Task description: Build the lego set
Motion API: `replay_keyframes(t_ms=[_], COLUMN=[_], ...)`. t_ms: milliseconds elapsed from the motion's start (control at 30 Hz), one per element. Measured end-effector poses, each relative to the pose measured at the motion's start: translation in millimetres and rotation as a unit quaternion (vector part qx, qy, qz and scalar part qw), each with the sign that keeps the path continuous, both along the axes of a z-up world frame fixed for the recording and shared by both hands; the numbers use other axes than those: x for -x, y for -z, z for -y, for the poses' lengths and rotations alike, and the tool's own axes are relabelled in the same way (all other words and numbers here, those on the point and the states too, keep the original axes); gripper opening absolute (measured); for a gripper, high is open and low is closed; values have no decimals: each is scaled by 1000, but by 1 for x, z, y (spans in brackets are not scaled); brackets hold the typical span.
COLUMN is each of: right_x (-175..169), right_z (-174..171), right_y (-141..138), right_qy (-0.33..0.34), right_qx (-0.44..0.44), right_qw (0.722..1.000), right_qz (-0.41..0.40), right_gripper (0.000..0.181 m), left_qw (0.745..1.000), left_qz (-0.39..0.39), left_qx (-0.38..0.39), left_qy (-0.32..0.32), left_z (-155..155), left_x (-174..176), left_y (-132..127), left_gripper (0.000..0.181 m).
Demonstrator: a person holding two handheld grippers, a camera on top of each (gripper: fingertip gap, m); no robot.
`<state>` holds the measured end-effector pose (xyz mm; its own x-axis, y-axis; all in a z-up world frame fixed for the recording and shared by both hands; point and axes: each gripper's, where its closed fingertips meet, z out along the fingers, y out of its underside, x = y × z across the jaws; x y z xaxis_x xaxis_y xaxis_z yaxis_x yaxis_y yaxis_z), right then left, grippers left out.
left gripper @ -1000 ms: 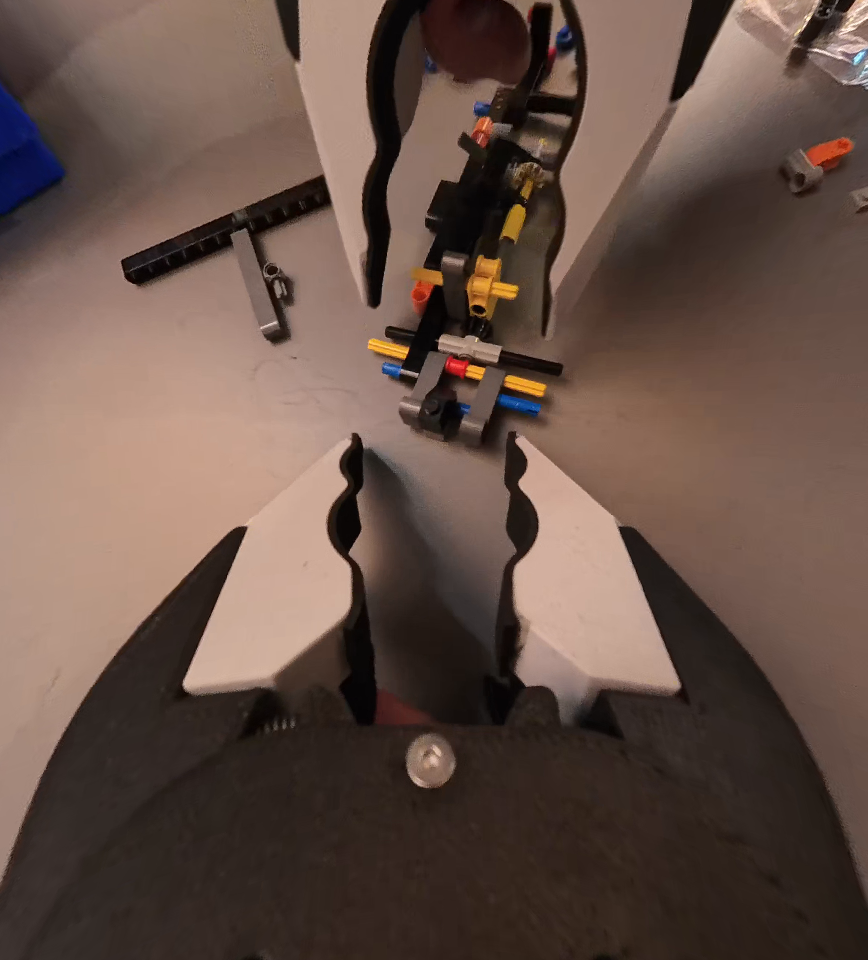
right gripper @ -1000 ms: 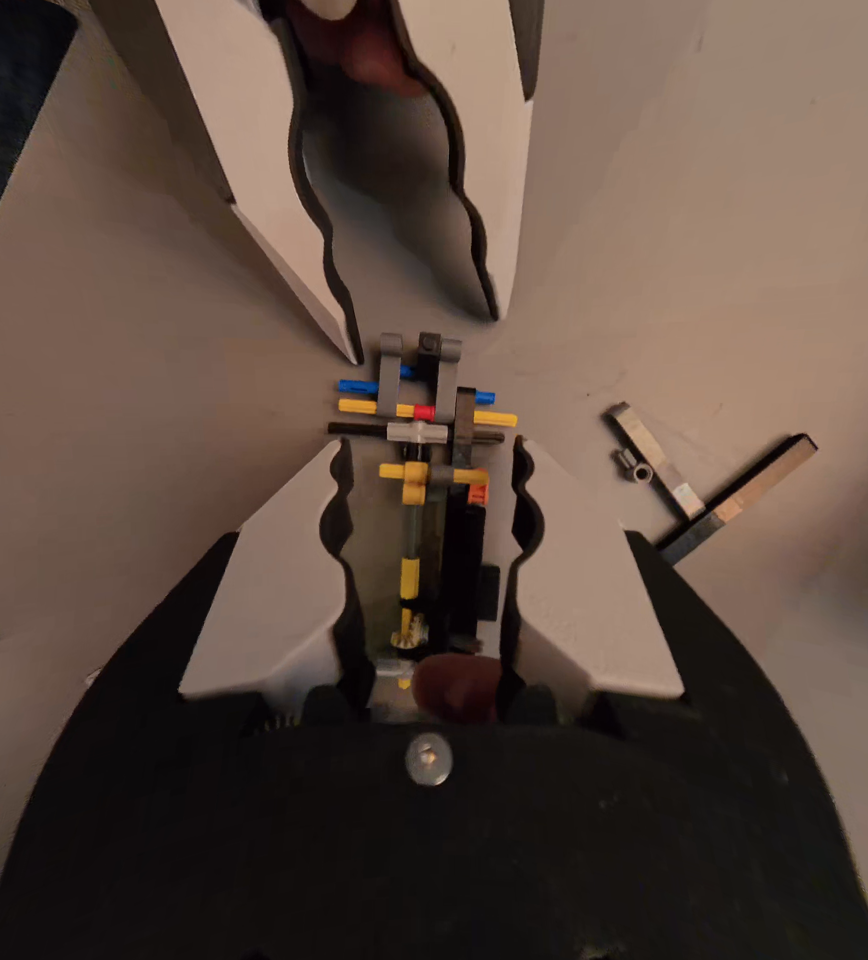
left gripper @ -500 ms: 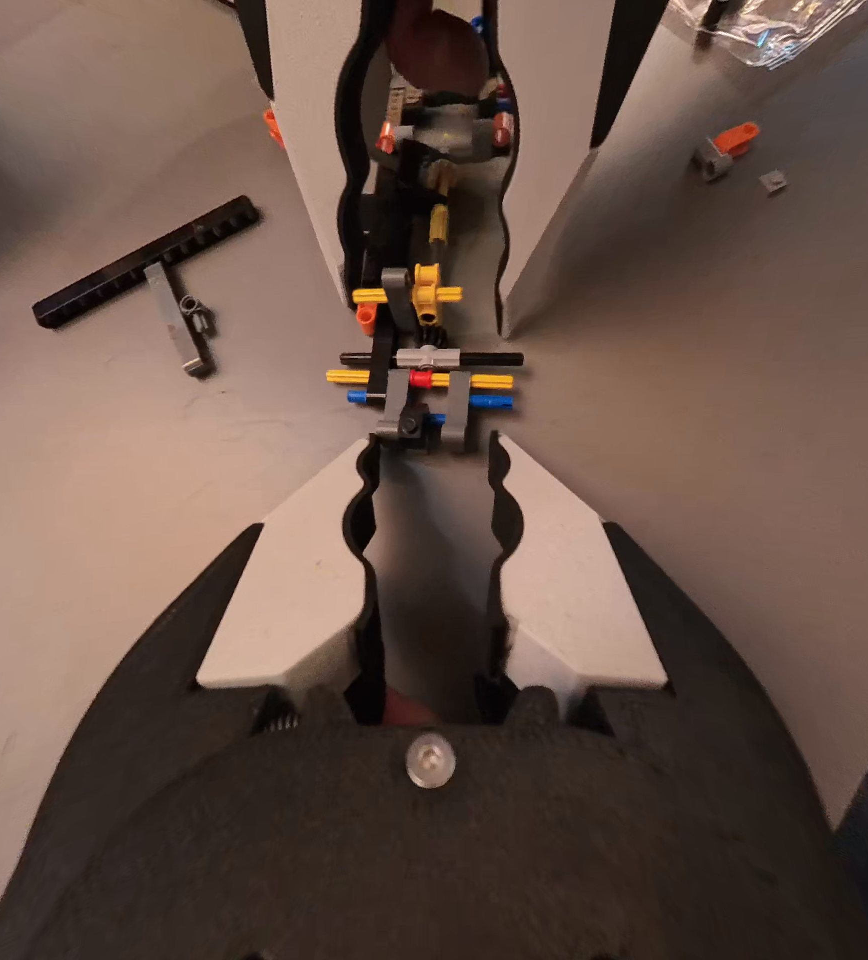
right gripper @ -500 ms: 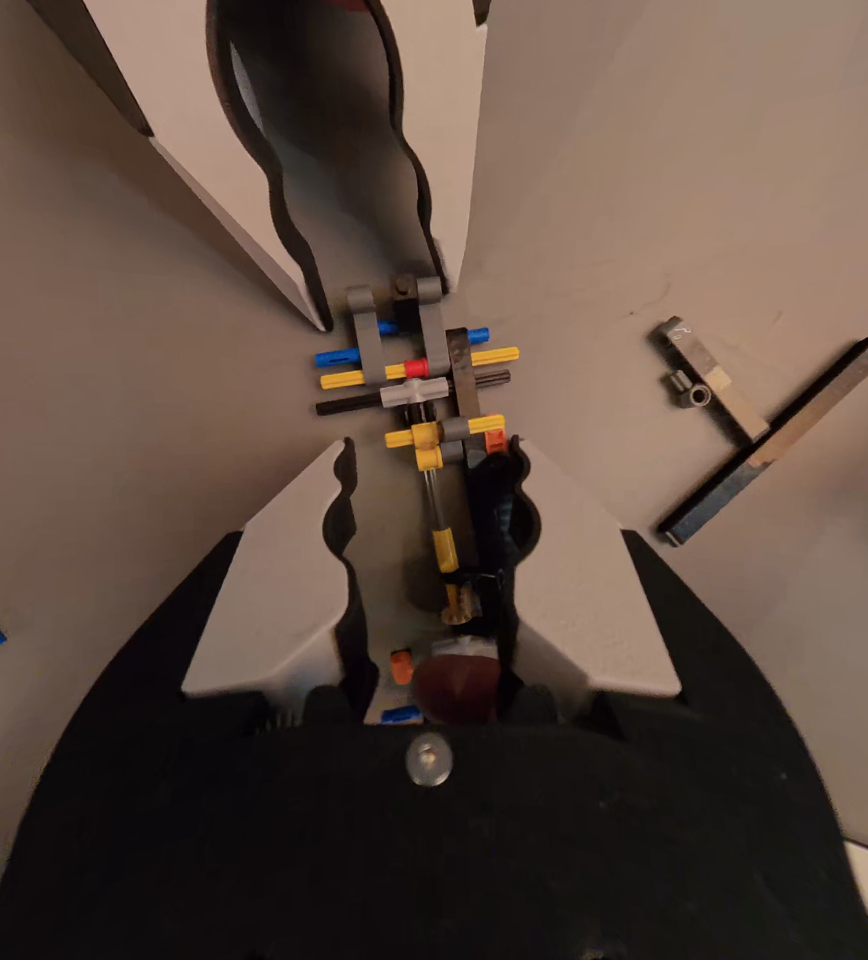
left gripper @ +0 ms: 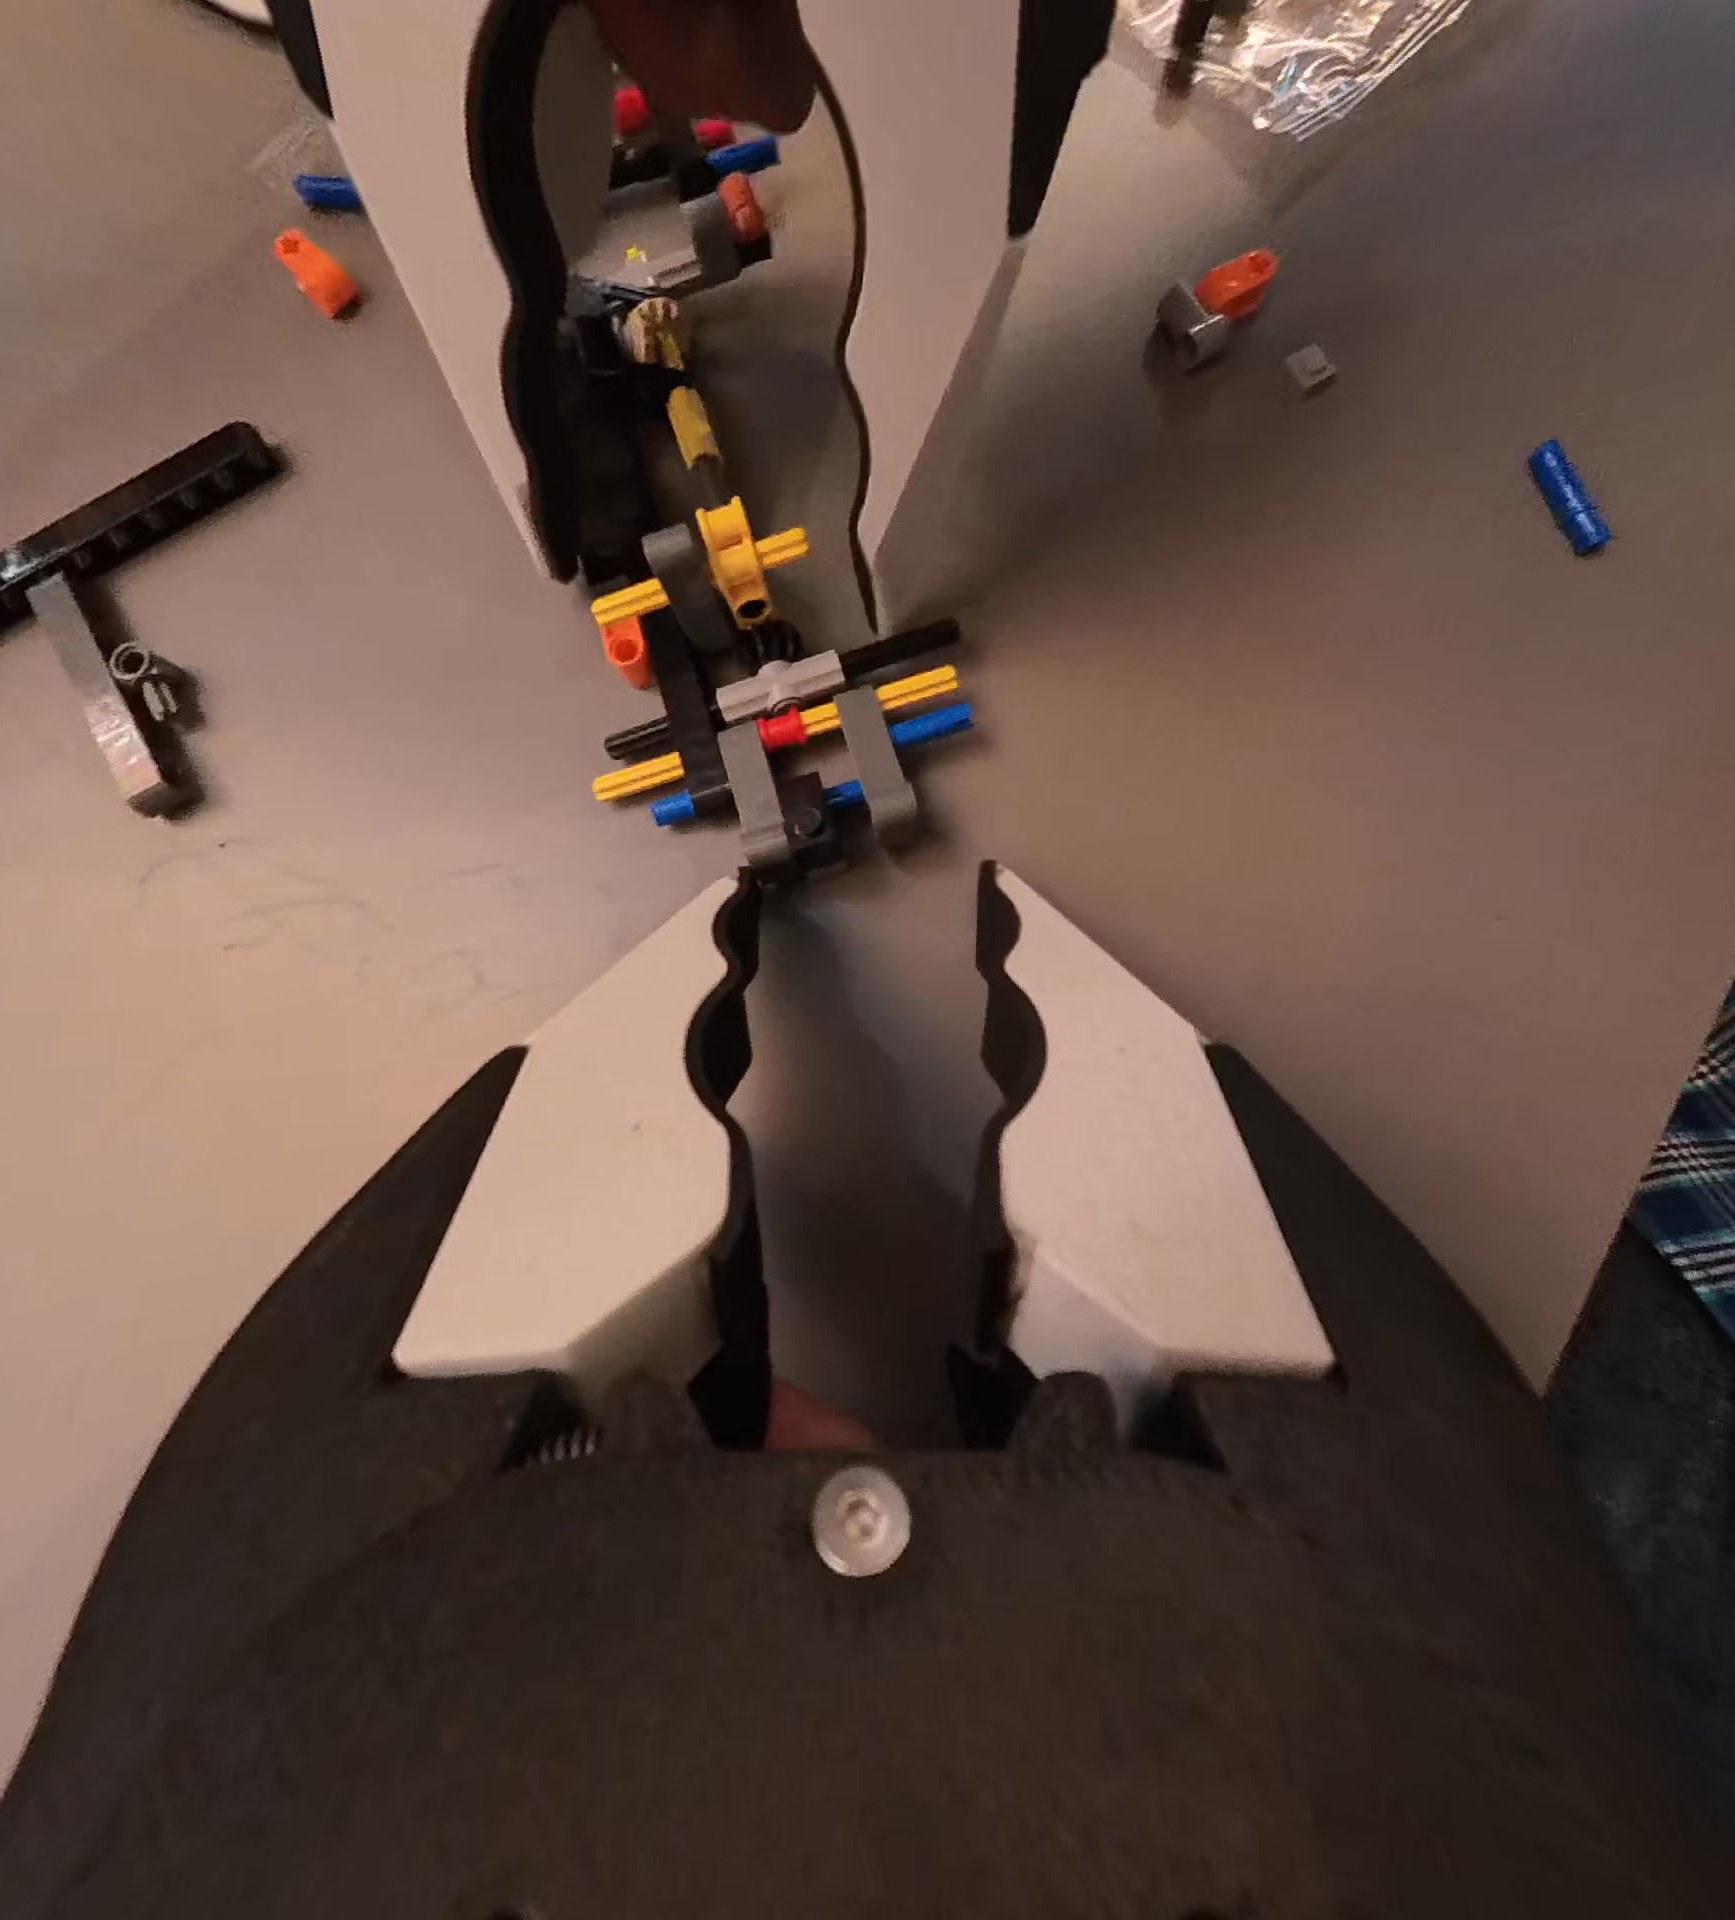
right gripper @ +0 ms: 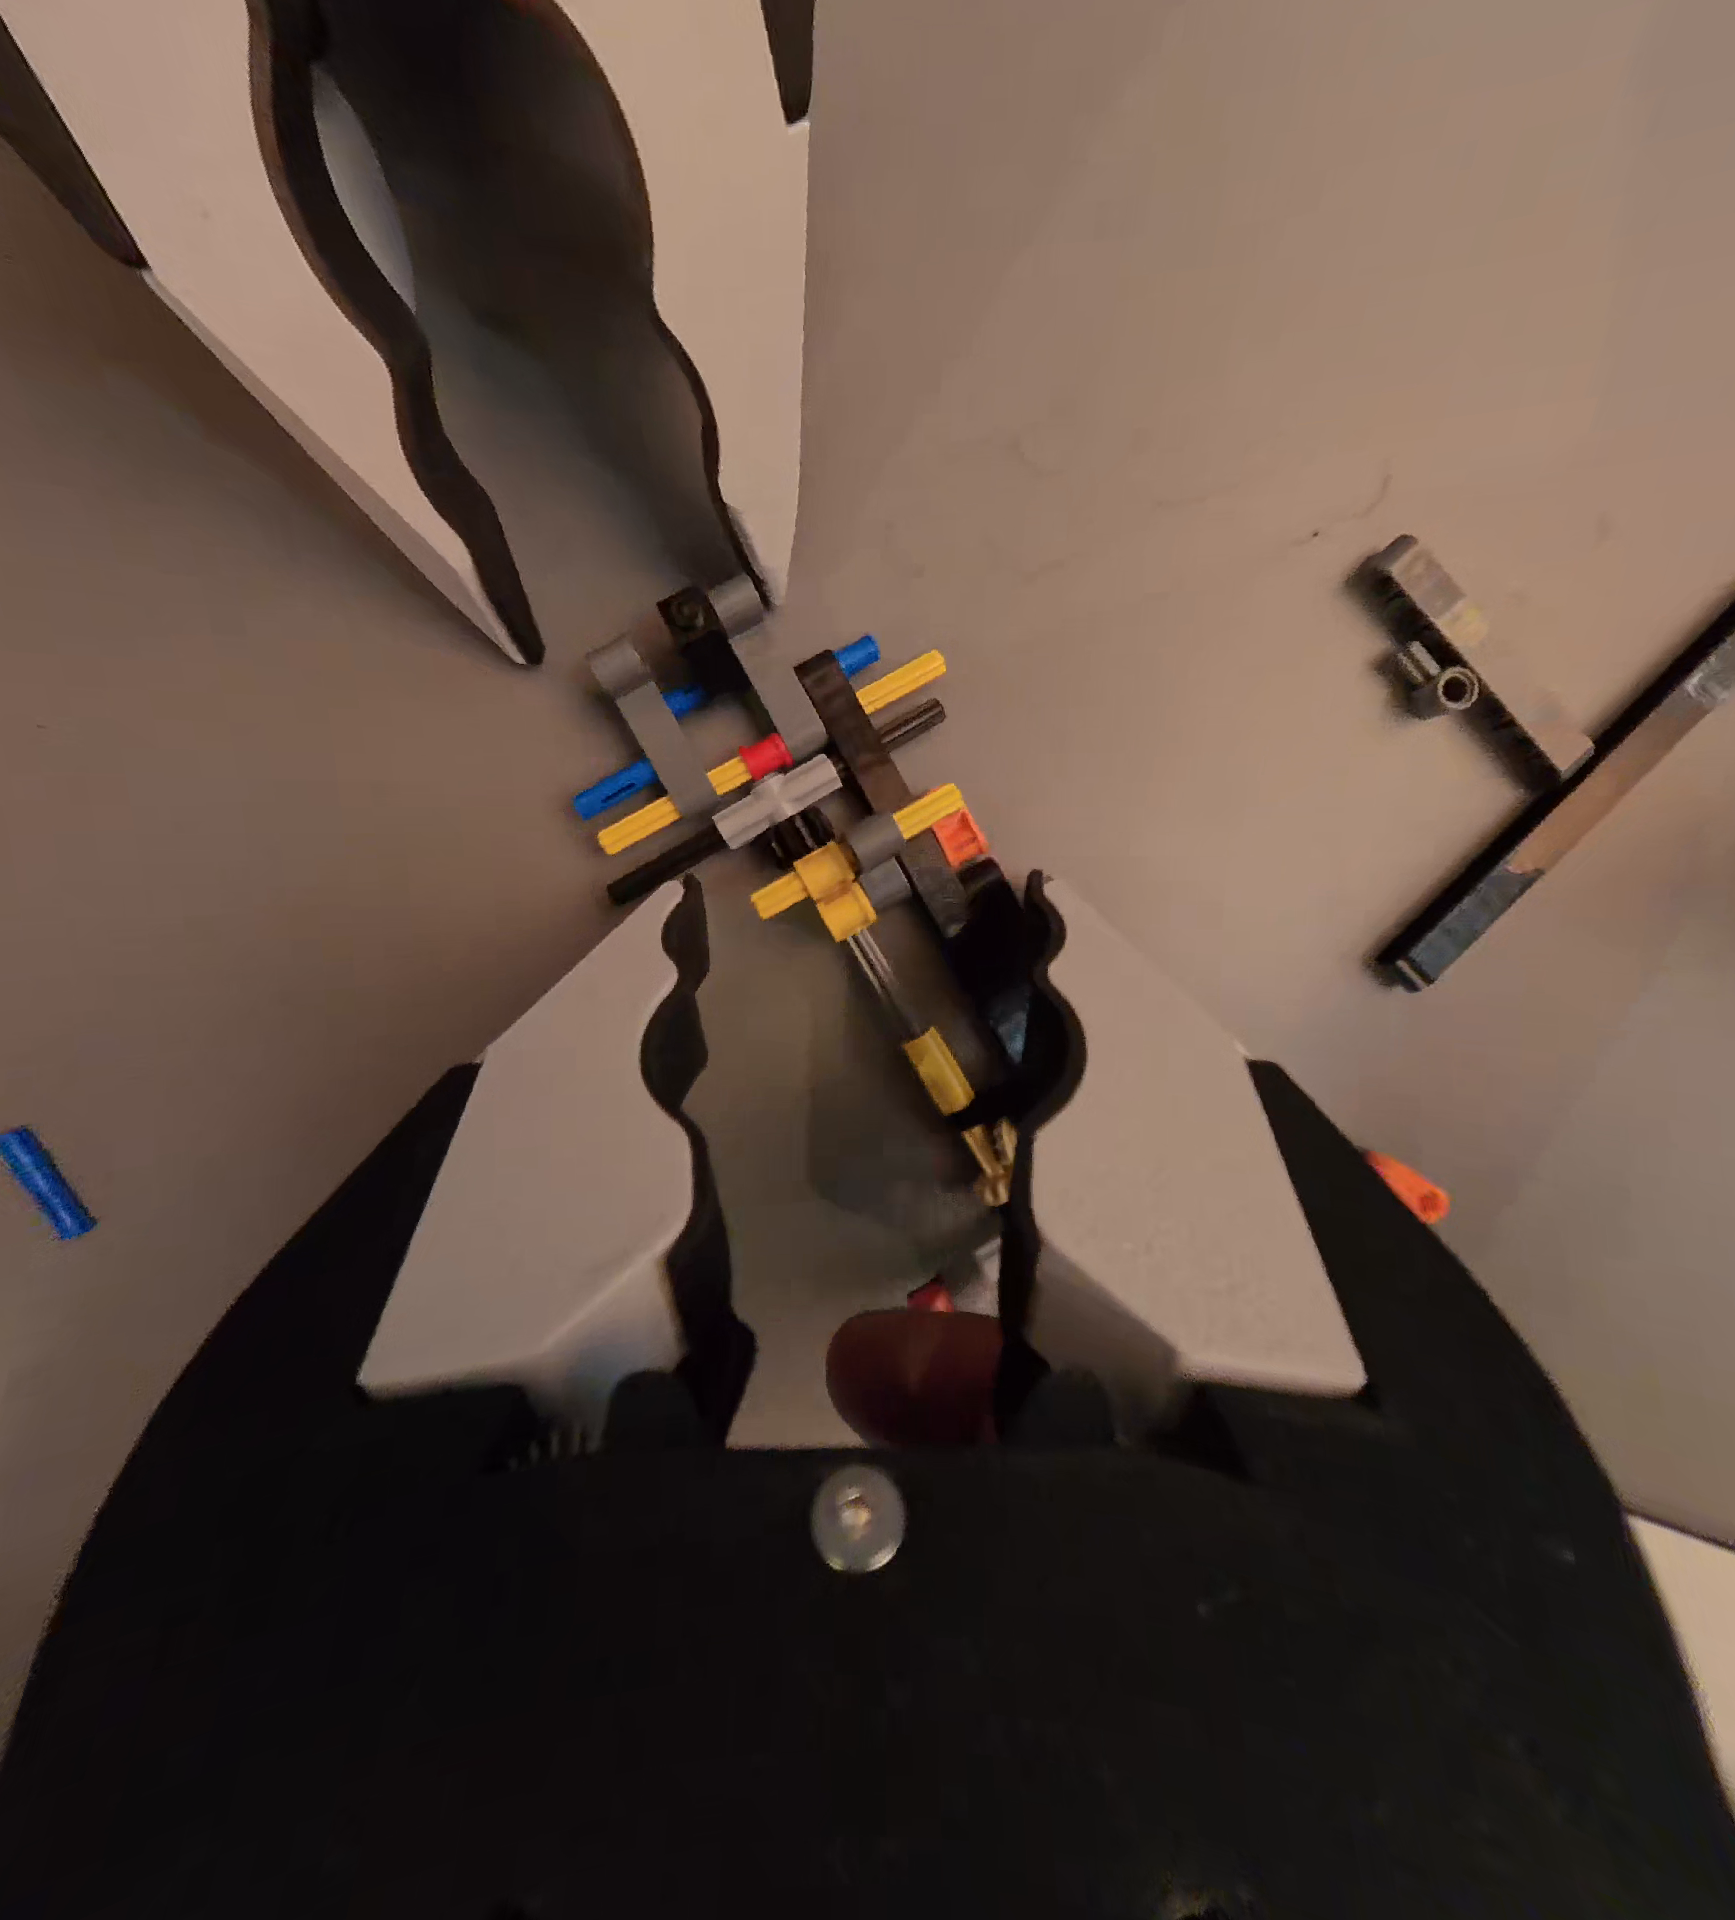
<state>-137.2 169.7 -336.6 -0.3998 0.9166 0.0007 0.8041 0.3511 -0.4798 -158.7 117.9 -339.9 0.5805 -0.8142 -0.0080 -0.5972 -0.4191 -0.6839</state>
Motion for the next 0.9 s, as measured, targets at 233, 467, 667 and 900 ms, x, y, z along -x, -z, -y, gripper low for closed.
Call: replay_keyframes(t_ms=[233,467,667,900], right_x=[-14,-32,-36,-50], right_z=[2,22,34,34], right_y=[-20,-26,-21,-20], right_qy=[47,103,164,208], right_qx=[1,38,60,23], right_qw=[999,993,983,976], right_qz=[-25,-40,-50,-63], right_gripper=[59,46,32,31], left_qw=[1000,1000,999,996], left_qz=[14,19,22,43], left_qx=[7,10,13,21], left_qy=[8,19,33,74], left_z=[4,9,13,28], left_x=[-1,-5,-13,-42], left_y=[-1,-1,-2,-4], left_gripper=[43,43,42,42])
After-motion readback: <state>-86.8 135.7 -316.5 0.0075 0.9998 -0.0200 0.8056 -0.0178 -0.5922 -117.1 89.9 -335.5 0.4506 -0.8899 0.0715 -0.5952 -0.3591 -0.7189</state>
